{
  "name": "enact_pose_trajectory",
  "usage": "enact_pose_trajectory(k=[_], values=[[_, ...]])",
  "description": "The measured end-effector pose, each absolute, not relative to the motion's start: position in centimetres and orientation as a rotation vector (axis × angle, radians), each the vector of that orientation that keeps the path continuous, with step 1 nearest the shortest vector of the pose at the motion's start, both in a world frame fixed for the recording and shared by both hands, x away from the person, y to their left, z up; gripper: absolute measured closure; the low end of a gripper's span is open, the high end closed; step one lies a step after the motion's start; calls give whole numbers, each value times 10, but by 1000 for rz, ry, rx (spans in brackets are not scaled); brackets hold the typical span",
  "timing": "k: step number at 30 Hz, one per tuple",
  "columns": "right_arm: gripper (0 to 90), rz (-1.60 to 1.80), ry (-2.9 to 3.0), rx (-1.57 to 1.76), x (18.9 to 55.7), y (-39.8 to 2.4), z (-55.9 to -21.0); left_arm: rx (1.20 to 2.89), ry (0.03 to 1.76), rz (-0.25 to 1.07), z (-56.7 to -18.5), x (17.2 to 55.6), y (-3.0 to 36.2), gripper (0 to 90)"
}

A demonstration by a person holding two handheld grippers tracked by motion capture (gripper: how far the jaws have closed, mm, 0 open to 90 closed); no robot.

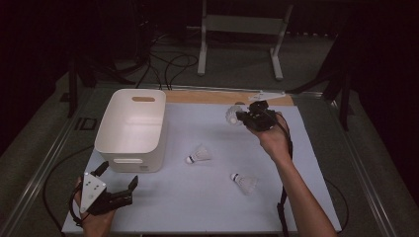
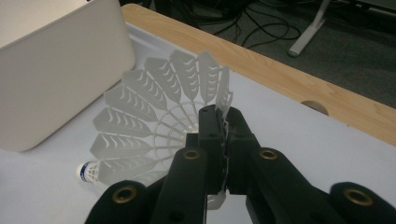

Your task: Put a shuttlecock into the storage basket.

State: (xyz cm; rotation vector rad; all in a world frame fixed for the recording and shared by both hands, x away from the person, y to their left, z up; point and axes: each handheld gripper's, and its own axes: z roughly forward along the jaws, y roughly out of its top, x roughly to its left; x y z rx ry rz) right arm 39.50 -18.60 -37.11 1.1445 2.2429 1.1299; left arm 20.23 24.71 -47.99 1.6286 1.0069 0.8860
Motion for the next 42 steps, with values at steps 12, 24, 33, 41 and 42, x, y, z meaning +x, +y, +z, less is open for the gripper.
enact_pose_trajectory(k=[12, 24, 33, 41, 42], values=[[880, 1162, 2240, 1135, 394, -180, -364, 1628, 1006, 884, -480, 203, 247, 4], [879, 1185, 2237, 1121, 394, -173, -358, 1629, 1004, 883, -480, 203, 246, 4], [886, 1201, 2230, 1113, 394, -169, -354, 1633, 1003, 882, -480, 203, 246, 4], [886, 1215, 2226, 1098, 393, -163, -349, 1630, 1004, 883, -480, 203, 246, 4], [886, 1217, 2227, 1099, 393, -163, -349, 1630, 1005, 883, -480, 203, 246, 4]])
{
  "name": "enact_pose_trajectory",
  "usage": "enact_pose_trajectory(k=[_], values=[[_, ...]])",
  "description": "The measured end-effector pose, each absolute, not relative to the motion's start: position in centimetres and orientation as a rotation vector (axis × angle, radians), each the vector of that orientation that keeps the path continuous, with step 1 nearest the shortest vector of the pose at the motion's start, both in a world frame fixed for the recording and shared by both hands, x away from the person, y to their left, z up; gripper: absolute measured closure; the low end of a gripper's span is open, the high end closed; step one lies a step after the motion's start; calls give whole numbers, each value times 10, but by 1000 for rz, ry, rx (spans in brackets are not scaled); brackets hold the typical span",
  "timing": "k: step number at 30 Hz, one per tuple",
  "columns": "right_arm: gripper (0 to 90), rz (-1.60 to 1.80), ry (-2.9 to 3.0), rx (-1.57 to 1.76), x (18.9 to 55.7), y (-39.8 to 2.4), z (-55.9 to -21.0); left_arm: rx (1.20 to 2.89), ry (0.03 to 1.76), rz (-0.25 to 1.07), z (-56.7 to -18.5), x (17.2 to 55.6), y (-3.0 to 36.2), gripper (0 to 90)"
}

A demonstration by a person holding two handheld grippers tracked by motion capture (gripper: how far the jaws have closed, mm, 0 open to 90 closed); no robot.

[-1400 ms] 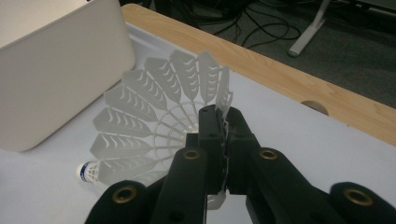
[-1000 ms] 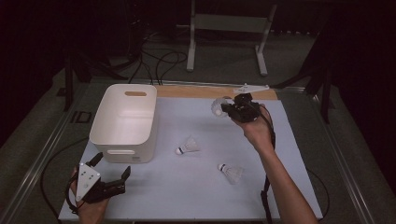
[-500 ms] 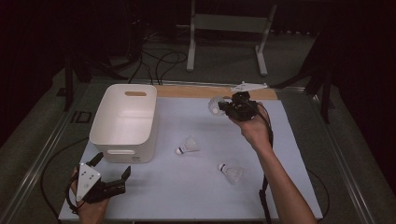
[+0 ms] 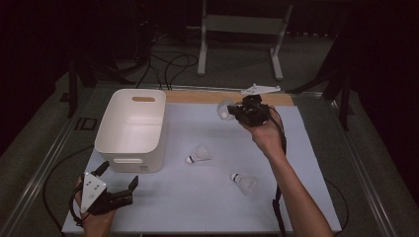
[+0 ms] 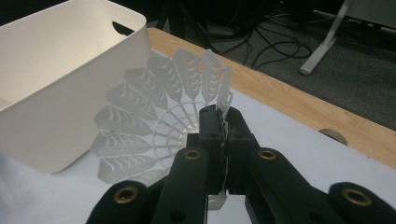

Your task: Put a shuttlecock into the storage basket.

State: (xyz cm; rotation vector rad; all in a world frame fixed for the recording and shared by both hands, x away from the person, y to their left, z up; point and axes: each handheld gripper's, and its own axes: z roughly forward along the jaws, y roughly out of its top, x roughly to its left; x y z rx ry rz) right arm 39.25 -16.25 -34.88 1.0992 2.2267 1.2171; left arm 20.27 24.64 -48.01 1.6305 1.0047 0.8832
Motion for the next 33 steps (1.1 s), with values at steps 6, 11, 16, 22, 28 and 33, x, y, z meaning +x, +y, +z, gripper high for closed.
enact_pose_trajectory(k=[6, 11, 16, 22, 28, 33], values=[[886, 1229, 2230, 1086, 393, -159, -346, 1632, 1003, 884, -480, 203, 246, 4], [886, 1236, 2227, 1073, 392, -154, -341, 1631, 1005, 883, -480, 203, 246, 4], [886, 1262, 2226, 1070, 392, -152, -337, 1632, 1003, 884, -480, 203, 246, 4], [886, 1290, 2221, 1068, 391, -149, -336, 1635, 1002, 885, -480, 203, 246, 5], [886, 1300, 2222, 1056, 390, -145, -334, 1633, 1001, 885, -480, 203, 246, 4], [886, 1307, 2222, 1050, 390, -141, -332, 1634, 1001, 885, -480, 203, 246, 4]])
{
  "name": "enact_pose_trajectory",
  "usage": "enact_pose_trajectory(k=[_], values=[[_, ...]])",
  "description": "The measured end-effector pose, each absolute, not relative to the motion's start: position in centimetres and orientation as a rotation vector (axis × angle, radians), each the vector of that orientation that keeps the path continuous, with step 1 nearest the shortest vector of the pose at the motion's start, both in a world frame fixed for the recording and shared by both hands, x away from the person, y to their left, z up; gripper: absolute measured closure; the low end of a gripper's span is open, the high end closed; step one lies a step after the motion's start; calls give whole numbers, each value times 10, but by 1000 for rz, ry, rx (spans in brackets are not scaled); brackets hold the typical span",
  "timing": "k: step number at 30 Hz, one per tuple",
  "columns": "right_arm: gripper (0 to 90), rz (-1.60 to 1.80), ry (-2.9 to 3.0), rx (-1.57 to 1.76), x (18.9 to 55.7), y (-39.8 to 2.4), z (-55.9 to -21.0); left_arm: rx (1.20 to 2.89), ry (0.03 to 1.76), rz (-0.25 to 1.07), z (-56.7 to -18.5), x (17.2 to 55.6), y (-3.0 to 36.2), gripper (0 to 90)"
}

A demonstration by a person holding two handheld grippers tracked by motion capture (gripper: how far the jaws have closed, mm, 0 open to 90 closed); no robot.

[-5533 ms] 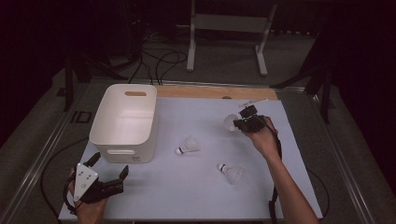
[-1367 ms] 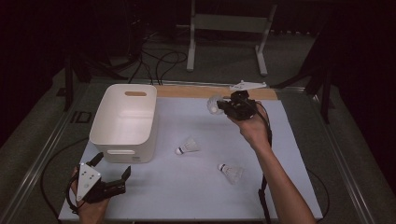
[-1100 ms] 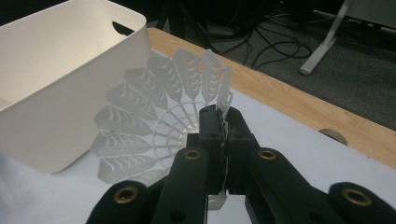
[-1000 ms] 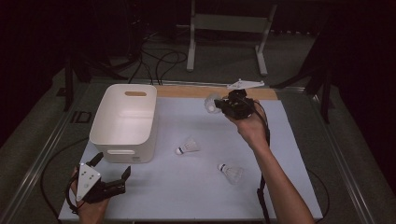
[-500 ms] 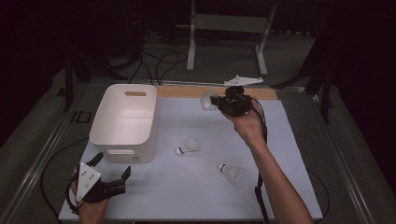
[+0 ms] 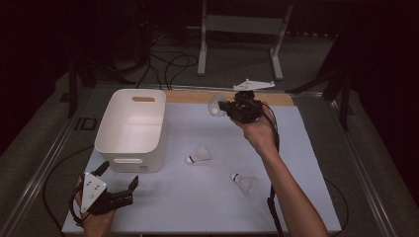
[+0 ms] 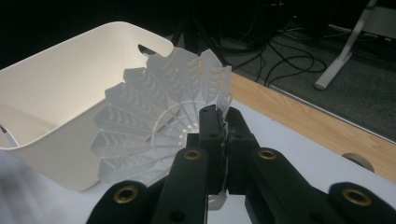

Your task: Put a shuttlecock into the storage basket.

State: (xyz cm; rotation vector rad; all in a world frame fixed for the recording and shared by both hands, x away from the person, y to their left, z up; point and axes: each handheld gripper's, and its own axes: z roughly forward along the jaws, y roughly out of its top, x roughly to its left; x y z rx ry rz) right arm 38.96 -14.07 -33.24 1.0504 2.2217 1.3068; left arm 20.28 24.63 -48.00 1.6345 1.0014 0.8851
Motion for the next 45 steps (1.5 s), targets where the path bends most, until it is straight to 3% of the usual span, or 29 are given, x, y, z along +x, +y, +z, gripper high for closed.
enact_pose_trajectory(k=[45], values=[[886, 1345, 2238, 981, 386, -109, -315, 1633, 1002, 886, -480, 203, 247, 5]])
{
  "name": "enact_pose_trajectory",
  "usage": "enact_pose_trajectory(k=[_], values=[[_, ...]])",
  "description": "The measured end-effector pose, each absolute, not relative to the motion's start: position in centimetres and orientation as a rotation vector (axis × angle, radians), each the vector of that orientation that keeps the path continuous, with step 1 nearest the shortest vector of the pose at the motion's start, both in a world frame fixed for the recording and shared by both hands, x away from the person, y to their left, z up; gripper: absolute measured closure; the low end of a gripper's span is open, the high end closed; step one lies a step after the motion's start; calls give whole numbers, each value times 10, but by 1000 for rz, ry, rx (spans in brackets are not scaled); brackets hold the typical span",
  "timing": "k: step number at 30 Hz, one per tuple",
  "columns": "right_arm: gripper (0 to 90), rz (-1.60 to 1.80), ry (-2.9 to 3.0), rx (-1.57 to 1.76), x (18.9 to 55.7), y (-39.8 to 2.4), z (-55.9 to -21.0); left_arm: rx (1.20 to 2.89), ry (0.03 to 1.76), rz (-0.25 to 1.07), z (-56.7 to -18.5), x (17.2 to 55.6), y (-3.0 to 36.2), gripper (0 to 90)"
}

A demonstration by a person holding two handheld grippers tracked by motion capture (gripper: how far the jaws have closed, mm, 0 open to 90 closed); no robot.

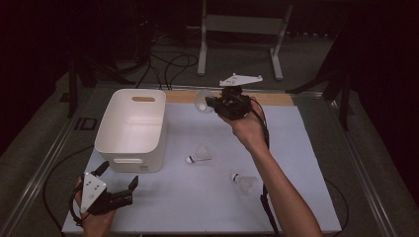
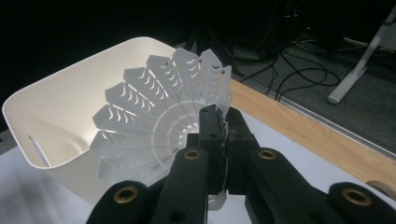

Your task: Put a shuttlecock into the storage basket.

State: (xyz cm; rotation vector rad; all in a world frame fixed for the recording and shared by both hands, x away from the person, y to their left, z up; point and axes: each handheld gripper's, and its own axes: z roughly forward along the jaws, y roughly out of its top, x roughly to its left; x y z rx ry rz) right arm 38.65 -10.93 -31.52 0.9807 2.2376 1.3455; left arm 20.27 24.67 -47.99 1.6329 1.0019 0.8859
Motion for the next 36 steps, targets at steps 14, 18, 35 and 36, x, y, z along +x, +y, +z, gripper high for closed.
enact_pose_trajectory(k=[14, 18, 35, 36], values=[[887, 1365, 2245, 958, 385, -98, -313, 1634, 1002, 886, -480, 203, 247, 4], [887, 1376, 2246, 950, 384, -95, -311, 1636, 999, 886, -480, 203, 246, 4], [887, 1403, 2261, 911, 380, -76, -307, 1634, 1000, 887, -480, 203, 247, 4], [887, 1406, 2264, 910, 380, -75, -307, 1633, 1001, 886, -480, 203, 247, 4]])
